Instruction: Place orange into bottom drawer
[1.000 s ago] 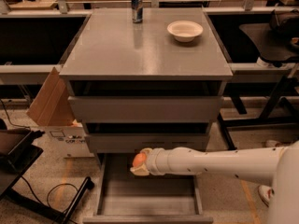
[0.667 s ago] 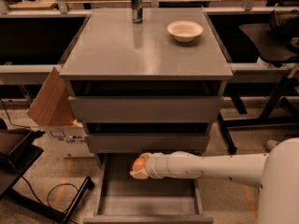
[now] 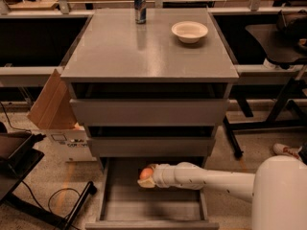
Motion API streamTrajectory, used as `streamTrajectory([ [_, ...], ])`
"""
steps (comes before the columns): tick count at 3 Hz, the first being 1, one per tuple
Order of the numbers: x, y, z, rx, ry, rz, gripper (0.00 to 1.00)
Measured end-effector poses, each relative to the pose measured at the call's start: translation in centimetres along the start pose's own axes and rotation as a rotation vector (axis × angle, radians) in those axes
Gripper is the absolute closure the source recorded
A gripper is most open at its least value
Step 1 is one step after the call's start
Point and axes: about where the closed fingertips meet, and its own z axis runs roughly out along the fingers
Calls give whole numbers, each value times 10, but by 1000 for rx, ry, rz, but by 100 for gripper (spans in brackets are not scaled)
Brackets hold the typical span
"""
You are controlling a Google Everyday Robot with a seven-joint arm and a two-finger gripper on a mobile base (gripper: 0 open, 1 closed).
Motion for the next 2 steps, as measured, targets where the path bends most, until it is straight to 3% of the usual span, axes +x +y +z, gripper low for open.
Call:
streamTrajectory([
  [1, 31, -20, 27, -24, 19, 10, 100],
  [2, 61, -35, 56, -47, 86, 21, 100],
])
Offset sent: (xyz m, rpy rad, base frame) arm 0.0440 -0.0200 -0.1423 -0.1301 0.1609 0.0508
